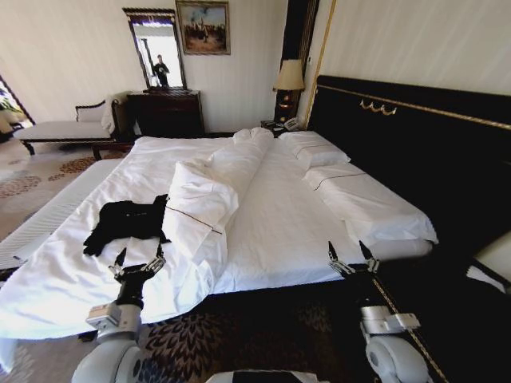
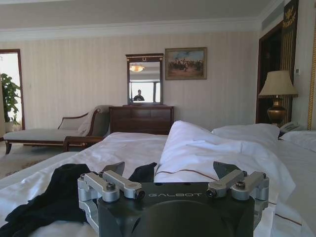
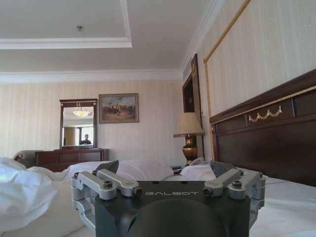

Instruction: Fold the clothes on the bed.

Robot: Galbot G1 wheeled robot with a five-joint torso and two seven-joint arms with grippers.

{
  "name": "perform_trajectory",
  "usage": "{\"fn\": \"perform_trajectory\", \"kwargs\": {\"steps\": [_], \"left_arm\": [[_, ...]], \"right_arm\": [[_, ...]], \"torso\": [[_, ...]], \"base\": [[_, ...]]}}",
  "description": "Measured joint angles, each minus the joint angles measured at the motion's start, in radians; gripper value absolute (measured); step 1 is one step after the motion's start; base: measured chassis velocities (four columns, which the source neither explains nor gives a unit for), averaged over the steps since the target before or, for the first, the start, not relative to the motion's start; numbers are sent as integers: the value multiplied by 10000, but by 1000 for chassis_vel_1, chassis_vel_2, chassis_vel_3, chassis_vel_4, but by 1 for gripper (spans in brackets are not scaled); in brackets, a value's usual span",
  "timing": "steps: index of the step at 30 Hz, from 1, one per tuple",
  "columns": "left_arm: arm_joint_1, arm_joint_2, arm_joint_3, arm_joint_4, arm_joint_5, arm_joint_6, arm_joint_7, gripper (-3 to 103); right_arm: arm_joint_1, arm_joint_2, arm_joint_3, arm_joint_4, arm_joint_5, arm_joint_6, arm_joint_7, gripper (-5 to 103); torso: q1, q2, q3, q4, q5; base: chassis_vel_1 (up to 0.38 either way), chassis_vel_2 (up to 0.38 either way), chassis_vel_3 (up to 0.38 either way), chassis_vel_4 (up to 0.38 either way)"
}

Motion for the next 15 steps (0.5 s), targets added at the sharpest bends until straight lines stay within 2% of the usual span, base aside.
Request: {"fn": "perform_trajectory", "kwargs": {"steps": [15], "left_arm": [[-50,105,-184,3,-136,3,2,100]], "right_arm": [[217,-112,-225,-195,244,2,7,100]], "torso": [[9,-2,3,2,-2]], "base": [[-92,100,87,-96]]}}
